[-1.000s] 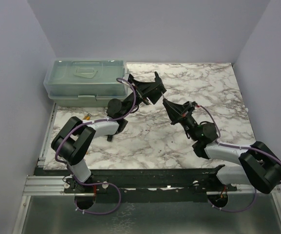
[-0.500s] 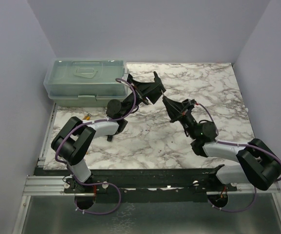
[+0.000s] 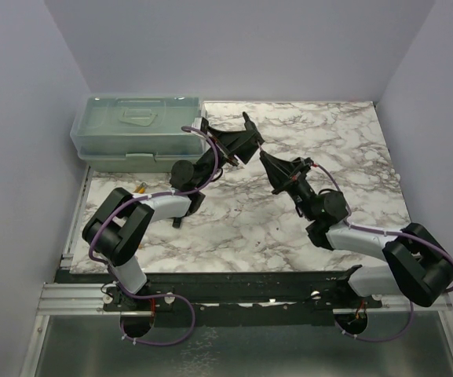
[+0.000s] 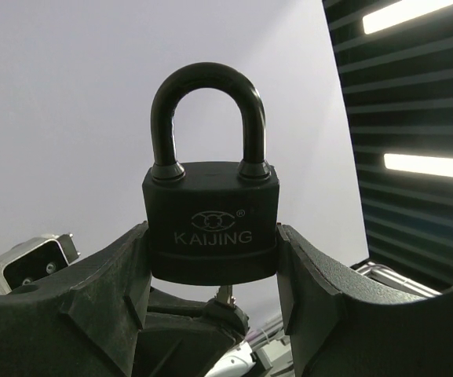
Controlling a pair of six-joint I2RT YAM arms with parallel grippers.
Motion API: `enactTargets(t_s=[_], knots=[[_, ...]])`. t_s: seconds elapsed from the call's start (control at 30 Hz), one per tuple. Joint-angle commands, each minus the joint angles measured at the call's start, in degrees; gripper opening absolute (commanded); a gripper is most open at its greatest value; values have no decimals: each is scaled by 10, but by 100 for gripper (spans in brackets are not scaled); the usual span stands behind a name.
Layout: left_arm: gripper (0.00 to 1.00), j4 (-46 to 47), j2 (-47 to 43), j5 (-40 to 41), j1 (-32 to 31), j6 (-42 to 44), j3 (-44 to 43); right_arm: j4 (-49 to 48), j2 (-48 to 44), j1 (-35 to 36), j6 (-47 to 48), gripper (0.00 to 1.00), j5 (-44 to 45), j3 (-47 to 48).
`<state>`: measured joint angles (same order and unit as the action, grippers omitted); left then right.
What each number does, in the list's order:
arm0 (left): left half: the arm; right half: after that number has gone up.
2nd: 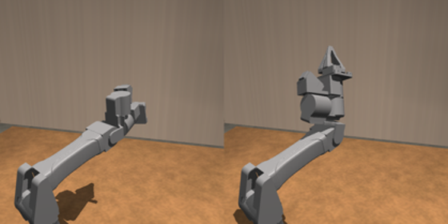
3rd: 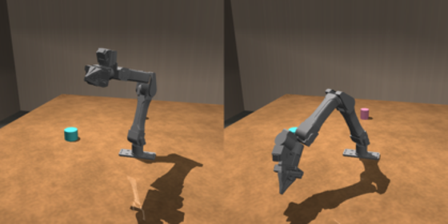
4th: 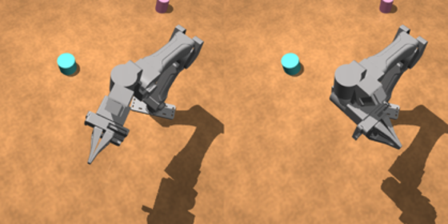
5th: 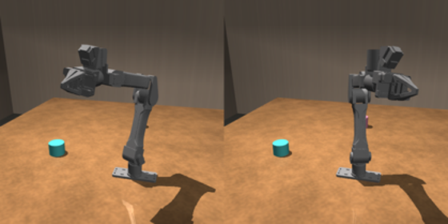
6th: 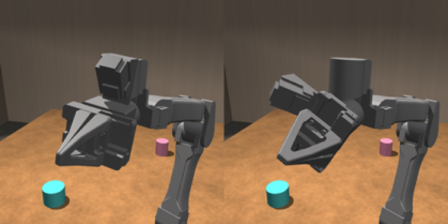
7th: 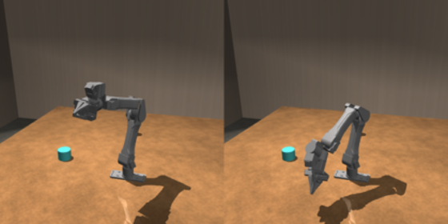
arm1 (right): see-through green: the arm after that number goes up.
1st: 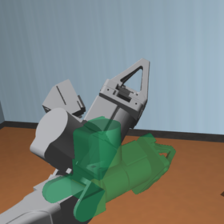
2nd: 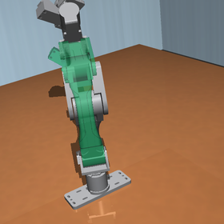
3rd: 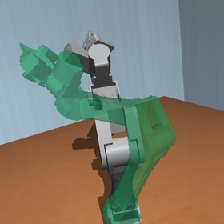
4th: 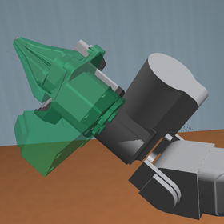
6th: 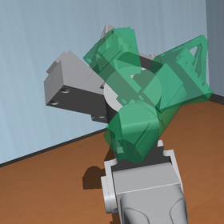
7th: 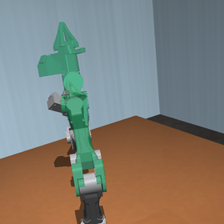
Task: Unlock with the key
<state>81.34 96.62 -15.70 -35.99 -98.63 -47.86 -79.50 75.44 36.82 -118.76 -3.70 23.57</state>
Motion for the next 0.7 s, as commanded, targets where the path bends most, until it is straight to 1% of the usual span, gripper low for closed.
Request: enactTargets(t_s=[0.0,0.27,0.67], knots=[[0,135,9,5,-5,37,0,1,0,2,-36,0,21,30],[0,135,25,11,-9,63,-19,-1,18,2,-65,0,20,42],[0,136,20,27,-6,99,-21,-16,28,2,-85,0,25,41]])
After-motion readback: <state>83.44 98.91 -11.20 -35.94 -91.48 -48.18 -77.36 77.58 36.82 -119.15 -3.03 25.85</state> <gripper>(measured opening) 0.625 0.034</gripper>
